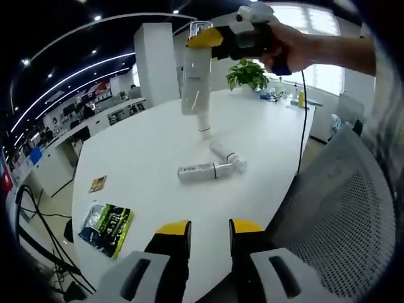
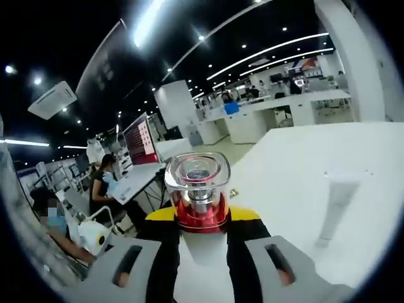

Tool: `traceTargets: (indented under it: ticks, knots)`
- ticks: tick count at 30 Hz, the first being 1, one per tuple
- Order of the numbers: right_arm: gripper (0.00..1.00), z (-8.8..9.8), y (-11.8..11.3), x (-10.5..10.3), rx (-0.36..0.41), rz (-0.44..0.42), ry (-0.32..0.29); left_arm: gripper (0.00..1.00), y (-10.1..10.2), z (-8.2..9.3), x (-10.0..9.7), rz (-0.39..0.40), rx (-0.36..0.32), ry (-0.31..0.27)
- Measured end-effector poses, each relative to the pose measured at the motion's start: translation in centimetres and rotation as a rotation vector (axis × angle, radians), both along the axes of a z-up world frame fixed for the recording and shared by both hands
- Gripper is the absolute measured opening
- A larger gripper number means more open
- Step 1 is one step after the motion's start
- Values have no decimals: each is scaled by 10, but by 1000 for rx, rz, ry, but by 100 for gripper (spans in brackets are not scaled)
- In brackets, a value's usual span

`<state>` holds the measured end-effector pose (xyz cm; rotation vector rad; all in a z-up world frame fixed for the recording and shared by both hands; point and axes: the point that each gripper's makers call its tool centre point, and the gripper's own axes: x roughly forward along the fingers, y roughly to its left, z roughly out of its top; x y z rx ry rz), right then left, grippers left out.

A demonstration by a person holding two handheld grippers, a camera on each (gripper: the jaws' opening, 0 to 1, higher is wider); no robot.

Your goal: Arrange the skincare products in the storage area until every visible bottle or jar stands upright without overlapping.

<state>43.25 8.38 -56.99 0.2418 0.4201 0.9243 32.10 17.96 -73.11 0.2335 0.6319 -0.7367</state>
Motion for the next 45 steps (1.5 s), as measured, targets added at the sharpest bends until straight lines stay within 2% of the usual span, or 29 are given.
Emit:
traceTargets:
  ticks: [3, 8, 9, 10, 11, 12, 14, 16, 17, 18, 19, 20, 22, 24, 26, 29, 31, 34, 37, 39, 40, 45]
  knots:
    - [25, -10, 1, -13, 11, 18, 25, 26, -6, 0, -5, -32, -21, 15]
    - [25, -27, 3, -35, 35, 17, 76, 27, -13, -4, -18, -93, -7, 51]
    - [25, -31, 1, -38, 38, 14, 82, 26, -13, 2, -16, -105, -3, 6]
    - [25, -34, 0, -39, 36, 11, 84, 25, -14, 5, -15, -108, -11, -7]
    - [25, -39, -2, -41, 9, 12, 78, 26, -16, 11, -16, -102, -57, -6]
    - [25, -43, -3, -41, -20, 19, 59, 26, -16, 13, -16, -93, -71, 4]
    - [25, -49, -2, -45, -63, 36, 33, 26, -14, 12, -13, -80, -67, 7]
    - [25, -58, 0, -49, -91, 55, 26, 30, -10, 4, -9, -58, -23, 13]
    - [25, -60, 0, -49, -91, 51, 29, 33, -5, 1, -7, -52, 21, 1]
    - [25, -64, 0, -50, -96, 54, 22, 37, 0, -2, -2, -49, 89, -37]
    - [25, -66, 1, -50, -100, 57, 19, 39, 1, -3, -2, -54, 115, -45]
    - [25, -69, 1, -50, -105, 59, 17, 40, -1, -3, -2, -53, 108, -36]
    - [25, -75, 3, -52, -130, 88, -5, 40, -8, 8, 0, 32, 17, -3]
    - [26, -79, 4, -54, -140, 104, -9, 40, -17, 16, 0, 56, -37, -16]
    - [26, -84, 4, -55, -146, 119, -11, 40, -23, 16, -2, 50, -22, -10]
    - [26, -95, 6, -60, -164, 161, -29, 40, -38, 16, -5, 48, -38, -17]
    - [26, -101, 8, -63, -182, 181, -40, 40, -41, 11, -6, 41, -18, -15]
    - [26, -112, 12, -67, -221, 211, -67, 40, -37, -1, -7, 36, 48, -7]
    - [26, -118, 15, -68, -226, 227, -75, 40, -35, -6, -6, 48, 66, -1]
    - [26, -120, 14, -69, -226, 228, -66, 40, -36, -7, -6, 47, 73, -8]
    - [26, -120, 14, -69, -229, 230, -66, 40, -35, -10, -7, 40, 97, -6]
    - [26, -121, 1, -70, -266, 262, -88, 40, -34, -20, -10, 22, 152, 7]
